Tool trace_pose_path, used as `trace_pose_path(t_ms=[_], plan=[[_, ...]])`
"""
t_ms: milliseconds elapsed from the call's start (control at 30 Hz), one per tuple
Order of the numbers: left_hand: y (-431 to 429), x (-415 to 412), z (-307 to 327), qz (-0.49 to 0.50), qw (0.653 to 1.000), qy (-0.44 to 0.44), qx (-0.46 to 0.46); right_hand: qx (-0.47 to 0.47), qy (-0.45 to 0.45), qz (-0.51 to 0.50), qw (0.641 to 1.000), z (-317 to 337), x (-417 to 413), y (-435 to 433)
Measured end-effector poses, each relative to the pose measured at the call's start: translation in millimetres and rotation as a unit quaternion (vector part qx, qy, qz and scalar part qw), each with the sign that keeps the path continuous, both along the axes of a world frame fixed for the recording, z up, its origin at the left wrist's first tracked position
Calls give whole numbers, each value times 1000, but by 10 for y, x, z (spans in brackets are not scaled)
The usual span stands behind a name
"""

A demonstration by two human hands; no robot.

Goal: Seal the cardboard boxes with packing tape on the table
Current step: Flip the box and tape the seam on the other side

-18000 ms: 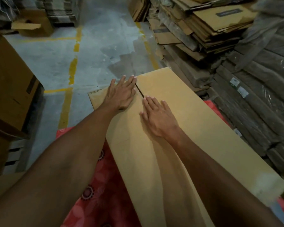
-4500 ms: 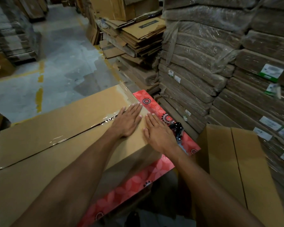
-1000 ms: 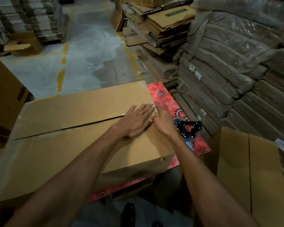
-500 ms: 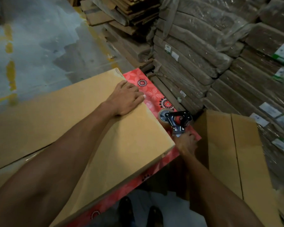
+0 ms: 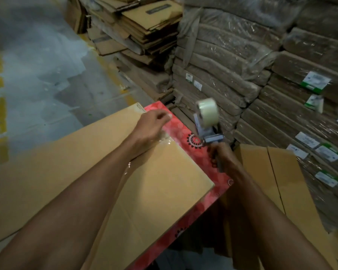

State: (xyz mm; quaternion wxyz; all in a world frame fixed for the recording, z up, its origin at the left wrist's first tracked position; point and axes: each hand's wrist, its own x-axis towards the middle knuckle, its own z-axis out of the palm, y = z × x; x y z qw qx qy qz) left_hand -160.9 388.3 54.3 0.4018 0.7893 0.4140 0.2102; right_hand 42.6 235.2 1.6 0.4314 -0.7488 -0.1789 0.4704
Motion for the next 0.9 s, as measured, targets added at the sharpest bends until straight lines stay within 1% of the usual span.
trace_pose_path(t_ms=[33, 67, 100, 133, 200, 233, 267, 333, 433, 500, 600, 667, 733, 833, 900], plan=[[49, 24, 16, 94, 986, -111, -78, 47, 66, 10, 997, 206, -64, 51], [119, 40, 36, 153, 955, -193, -166, 85, 125, 30, 988, 466, -163, 84], [182, 49, 79, 166, 922, -240, -254, 114, 163, 56, 978, 646, -234, 117], [224, 47, 147, 152, 886, -270, -344, 142, 182, 80, 970, 804, -303, 138], [280, -5, 288, 99, 808, -299, -498, 179, 163, 113, 963, 1028, -465, 171], [264, -46, 380, 75, 784, -302, -537, 187, 147, 126, 963, 1084, -536, 171], [281, -96, 428, 54, 773, -303, -554, 192, 134, 137, 963, 1114, -599, 177], [267, -206, 526, 37, 772, -307, -555, 197, 113, 163, 960, 1116, -690, 172], [254, -388, 583, 45, 772, -315, -551, 204, 97, 195, 954, 1063, -784, 170], [269, -512, 556, 56, 762, -320, -560, 217, 87, 209, 949, 1022, -836, 172], [258, -637, 507, 72, 737, -331, -584, 218, 81, 233, 944, 969, -897, 159], [228, -668, 471, 103, 733, -330, -585, 219, 78, 241, 942, 939, -906, 146], [191, -671, 437, 116, 737, -335, -575, 225, 80, 245, 939, 925, -905, 147], [100, -648, 466, 121, 731, -343, -578, 229, 83, 255, 936, 901, -891, 181], [83, -624, 458, 138, 741, -332, -567, 232, 89, 263, 932, 886, -861, 205]])
